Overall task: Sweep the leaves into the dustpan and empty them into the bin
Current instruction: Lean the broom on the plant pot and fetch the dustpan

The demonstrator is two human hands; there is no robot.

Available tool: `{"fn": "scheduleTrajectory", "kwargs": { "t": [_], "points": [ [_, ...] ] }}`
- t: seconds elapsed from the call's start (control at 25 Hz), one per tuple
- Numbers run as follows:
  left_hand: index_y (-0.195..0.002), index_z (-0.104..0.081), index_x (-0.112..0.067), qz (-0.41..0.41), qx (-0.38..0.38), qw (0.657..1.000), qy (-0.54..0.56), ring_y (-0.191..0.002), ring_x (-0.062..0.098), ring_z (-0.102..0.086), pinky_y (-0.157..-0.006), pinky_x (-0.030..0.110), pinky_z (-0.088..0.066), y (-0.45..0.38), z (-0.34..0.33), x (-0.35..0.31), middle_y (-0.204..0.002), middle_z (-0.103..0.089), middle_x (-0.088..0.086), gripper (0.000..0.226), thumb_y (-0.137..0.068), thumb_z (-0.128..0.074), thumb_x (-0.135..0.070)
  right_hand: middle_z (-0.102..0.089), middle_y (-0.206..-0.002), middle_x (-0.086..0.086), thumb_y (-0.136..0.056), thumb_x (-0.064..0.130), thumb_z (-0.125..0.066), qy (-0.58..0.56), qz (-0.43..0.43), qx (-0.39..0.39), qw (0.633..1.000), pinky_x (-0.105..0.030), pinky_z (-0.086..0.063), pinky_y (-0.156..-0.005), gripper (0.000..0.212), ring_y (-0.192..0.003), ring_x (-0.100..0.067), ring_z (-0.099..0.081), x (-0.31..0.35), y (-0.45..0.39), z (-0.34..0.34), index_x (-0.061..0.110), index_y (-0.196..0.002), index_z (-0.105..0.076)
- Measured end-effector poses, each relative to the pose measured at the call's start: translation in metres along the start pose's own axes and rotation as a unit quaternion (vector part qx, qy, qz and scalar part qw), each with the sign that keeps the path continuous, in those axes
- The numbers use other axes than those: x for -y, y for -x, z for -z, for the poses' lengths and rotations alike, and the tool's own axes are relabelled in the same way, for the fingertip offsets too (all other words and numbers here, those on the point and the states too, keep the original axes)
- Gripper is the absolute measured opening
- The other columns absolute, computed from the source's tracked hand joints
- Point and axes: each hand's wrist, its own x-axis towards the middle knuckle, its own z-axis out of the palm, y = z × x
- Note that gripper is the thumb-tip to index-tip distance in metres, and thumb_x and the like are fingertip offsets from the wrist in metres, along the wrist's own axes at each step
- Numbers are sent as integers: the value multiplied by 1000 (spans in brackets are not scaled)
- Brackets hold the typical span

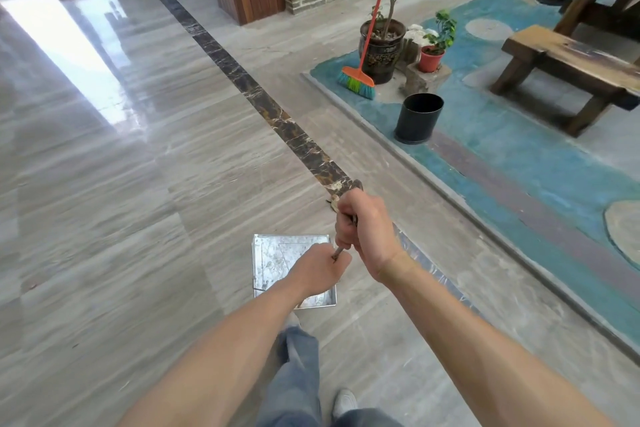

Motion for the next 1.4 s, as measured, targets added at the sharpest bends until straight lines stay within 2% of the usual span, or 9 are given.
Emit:
{"fn": "scheduleTrajectory", "kwargs": {
  "t": [0.24, 0.4, 0.56, 0.68, 0.8, 1.0, 1.16, 1.28, 1.4],
  "points": [
    [-68, -41, -10, 1, 86, 996, -29, -56, 20, -37, -54, 33, -30, -123, 30, 18, -61, -45, 8, 37, -91, -37, -38, -33, -39, 2, -85, 9, -43, 63, -62, -44, 995, -36, -36, -57, 45, -39, -14, -33, -10, -116, 5, 16, -41, -35],
    [-80, -52, -2, 37, 137, 990, -13, -72, 27, -55, -66, 42, -45, -199, 47, 40, -81, -63, 12, 36, -90, -35, -32, -44, -44, -1, -84, 15, -45, 122, -138, -68, 981, -36, -44, -62, 27, -53, -20, -48, -37, -201, 0, 6, -59, -43],
    [-101, -54, -11, 54, 132, 990, -17, -89, 34, -63, -76, 46, -53, -260, 35, 68, -95, -67, 13, 23, -91, -35, -20, -47, -60, -8, -83, 25, -47, 186, -189, -90, 960, -35, -39, -64, 25, -59, -19, -43, -92, -269, 0, 7, -65, -45],
    [-118, -54, -3, 56, 173, 981, -67, -102, 38, -61, -81, 42, -47, -295, 14, 80, -112, -65, 18, 29, -95, -38, -9, -44, -62, -5, -88, 24, -48, 204, -228, -121, 945, -35, -34, -64, 31, -63, -21, -39, -143, -306, 13, 9, -63, -39],
    [-117, -57, 0, 46, 232, 966, -106, -107, 38, -59, -81, 40, -45, -340, -11, 102, -115, -64, 20, 29, -95, -39, -7, -43, -61, 0, -95, 21, -46, 220, -266, -117, 931, -34, -30, -62, 35, -63, -20, -38, -194, -340, 34, 13, -63, -35],
    [-108, -58, -2, 59, 290, 945, -142, -97, 35, -62, -69, 36, -41, -396, -52, 127, -106, -67, 17, 25, -94, -37, -6, -38, -62, 1, -96, 23, -43, 240, -299, -106, 917, -35, -30, -61, 36, -68, -23, -35, -244, -378, 71, 15, -64, -30],
    [-90, -53, -9, 61, 265, 952, -140, -92, 34, -62, -76, 41, -48, -421, -62, 136, -95, -65, 13, 14, -92, -39, -11, -41, -64, 2, -96, 24, -42, 229, -296, -140, 917, -38, -36, -70, 35, -72, -25, -40, -255, -401, 79, 19, -62, -33],
    [-102, -56, -6, 68, 277, 946, -155, -100, 33, -60, -88, 44, -49, -430, -65, 136, -103, -64, 14, 19, -95, -39, -13, -44, -66, 3, -96, 23, -41, 210, -304, -171, 913, -42, -40, -75, 34, -74, -26, -43, -254, -407, 80, 21, -63, -35],
    [-103, -57, -6, 56, 277, 945, -164, -99, 31, -62, -85, 44, -51, -442, -66, 132, -103, -66, 13, 22, -94, -39, -13, -49, -68, 1, -96, 24, -40, 195, -309, -186, 912, -41, -41, -74, 32, -73, -25, -45, -253, -416, 88, 20, -65, -38]
  ]
}}
